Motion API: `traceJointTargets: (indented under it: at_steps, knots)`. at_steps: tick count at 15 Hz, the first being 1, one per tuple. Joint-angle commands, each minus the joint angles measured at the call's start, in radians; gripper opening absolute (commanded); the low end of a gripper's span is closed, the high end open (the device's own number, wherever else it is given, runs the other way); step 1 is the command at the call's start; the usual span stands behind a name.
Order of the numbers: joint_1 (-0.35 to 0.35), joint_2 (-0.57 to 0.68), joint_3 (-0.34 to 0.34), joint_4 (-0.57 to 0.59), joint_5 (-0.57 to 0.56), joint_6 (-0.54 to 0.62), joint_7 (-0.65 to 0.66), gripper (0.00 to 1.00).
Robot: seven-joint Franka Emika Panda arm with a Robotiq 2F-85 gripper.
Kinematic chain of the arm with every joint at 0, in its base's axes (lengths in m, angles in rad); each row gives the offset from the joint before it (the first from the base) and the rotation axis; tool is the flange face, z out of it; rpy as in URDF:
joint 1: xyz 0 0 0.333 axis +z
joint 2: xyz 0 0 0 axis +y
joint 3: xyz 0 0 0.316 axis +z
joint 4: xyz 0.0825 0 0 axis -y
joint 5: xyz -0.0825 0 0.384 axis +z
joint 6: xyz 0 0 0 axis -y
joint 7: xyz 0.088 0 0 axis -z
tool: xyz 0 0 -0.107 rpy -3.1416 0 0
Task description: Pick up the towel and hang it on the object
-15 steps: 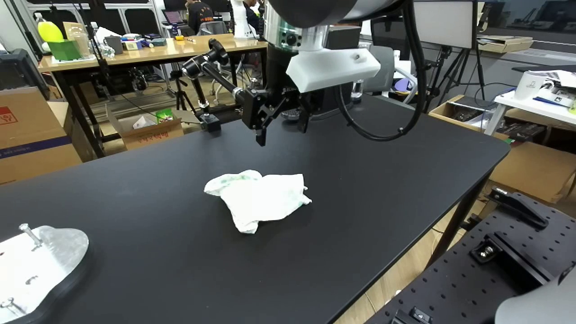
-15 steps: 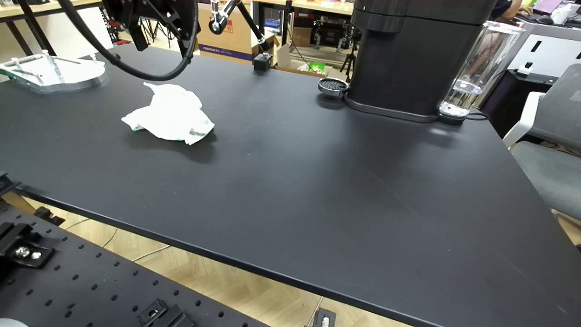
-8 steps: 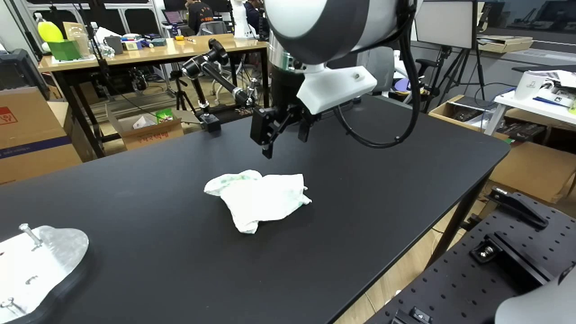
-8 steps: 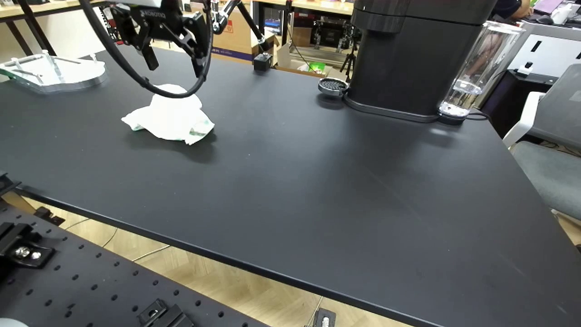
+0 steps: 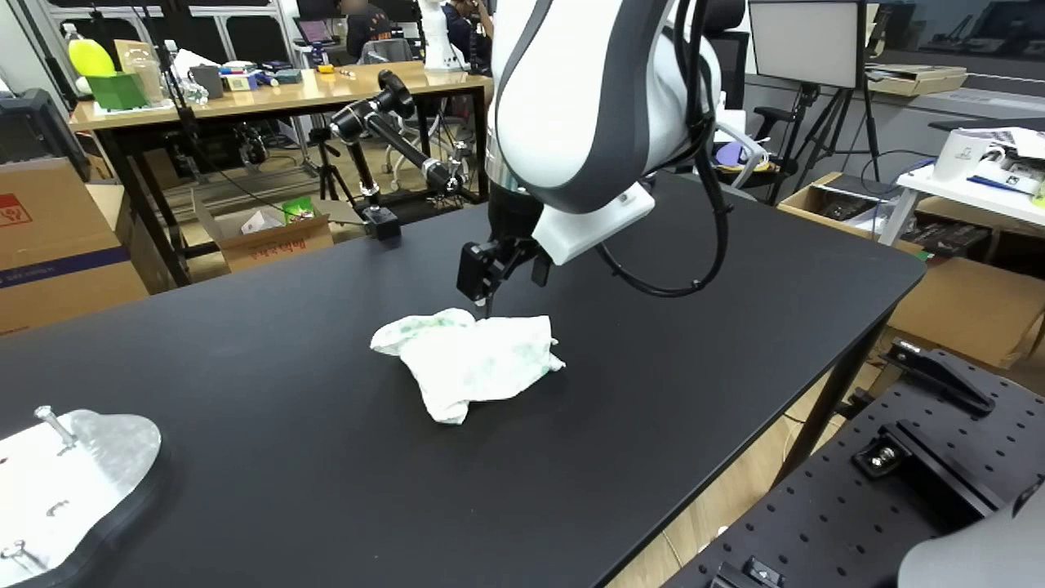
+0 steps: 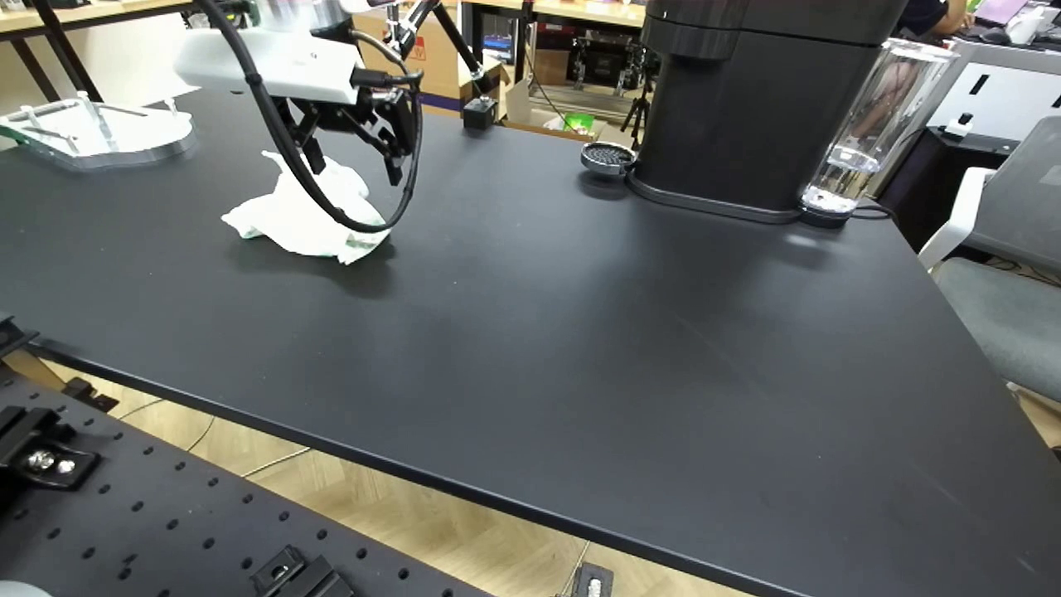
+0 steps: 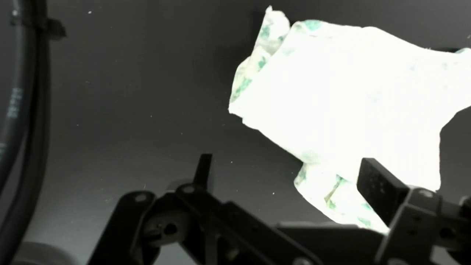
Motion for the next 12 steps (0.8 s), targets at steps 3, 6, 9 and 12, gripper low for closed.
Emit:
traceJointTargets:
  at_steps: [3, 6, 9, 12]
  knots:
    - [0.089, 0.135, -0.061, 0.099, -0.004, 0.035, 0.040, 1.00]
    - [0.070, 0.161, -0.008, 0.114, 0.075, 0.016, -0.010, 0.68]
    - [0.061, 0.164, 0.020, 0.115, 0.112, 0.010, -0.017, 0.46]
    - [0.051, 0.151, 0.044, 0.107, 0.142, 0.007, -0.020, 0.24]
